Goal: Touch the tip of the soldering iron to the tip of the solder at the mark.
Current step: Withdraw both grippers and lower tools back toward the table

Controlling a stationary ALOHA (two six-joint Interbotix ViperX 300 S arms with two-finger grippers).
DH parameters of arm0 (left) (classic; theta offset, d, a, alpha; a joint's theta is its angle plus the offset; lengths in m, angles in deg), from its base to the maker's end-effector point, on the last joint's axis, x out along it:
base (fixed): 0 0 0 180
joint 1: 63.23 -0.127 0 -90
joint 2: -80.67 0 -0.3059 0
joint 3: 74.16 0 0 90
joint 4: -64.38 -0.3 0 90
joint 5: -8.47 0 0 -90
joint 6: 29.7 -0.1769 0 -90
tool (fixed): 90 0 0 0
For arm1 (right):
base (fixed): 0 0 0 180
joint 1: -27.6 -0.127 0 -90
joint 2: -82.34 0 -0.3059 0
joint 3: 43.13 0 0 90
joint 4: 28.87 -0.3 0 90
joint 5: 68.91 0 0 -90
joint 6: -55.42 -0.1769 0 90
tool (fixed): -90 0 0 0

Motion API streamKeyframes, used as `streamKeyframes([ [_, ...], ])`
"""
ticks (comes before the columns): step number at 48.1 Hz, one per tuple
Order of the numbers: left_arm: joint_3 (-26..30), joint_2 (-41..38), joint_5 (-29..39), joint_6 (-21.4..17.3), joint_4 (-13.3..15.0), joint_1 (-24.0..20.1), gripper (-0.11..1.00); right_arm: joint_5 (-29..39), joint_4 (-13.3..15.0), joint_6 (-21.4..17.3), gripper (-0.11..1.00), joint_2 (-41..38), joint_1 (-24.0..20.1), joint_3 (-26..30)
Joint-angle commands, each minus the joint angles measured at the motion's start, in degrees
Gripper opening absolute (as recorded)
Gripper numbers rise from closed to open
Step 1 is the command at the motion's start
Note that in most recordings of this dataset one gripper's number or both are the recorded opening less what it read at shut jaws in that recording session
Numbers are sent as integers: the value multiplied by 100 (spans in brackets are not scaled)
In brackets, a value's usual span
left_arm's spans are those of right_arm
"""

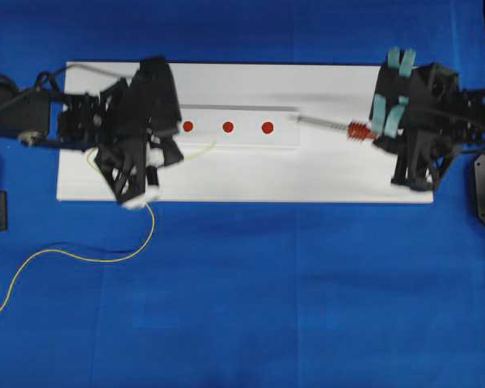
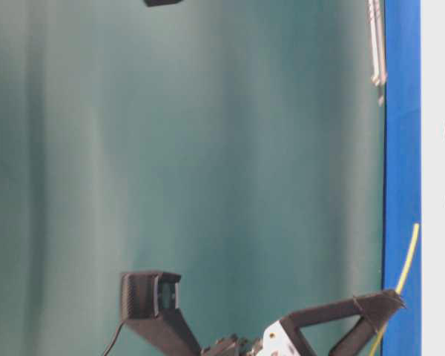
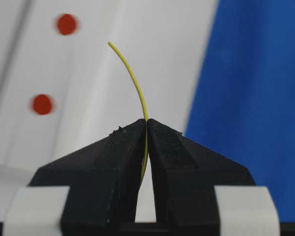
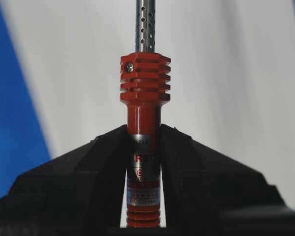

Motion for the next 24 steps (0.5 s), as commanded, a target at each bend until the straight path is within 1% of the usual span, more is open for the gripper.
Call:
streamKeyframes([
  [1, -44, 185, -220, 105, -9, 325, 3, -255, -35, -123, 8, 53, -343, 70],
  [10, -378, 352, -861, 439, 0, 1134, 3, -738, 0, -606, 8, -97, -1195, 26],
  [14, -536, 396, -1292, 554, -9, 1600, 3, -1063, 9, -756, 8, -264, -1564, 0],
  [19, -703, 272, -1898, 580, -9, 2083, 3, -1556, 18, -861, 8, -563, -1986, -18],
  [24, -800, -9, -2470, 580, -9, 2479, 3, -2127, 9, -905, 8, -1020, -2285, -26],
])
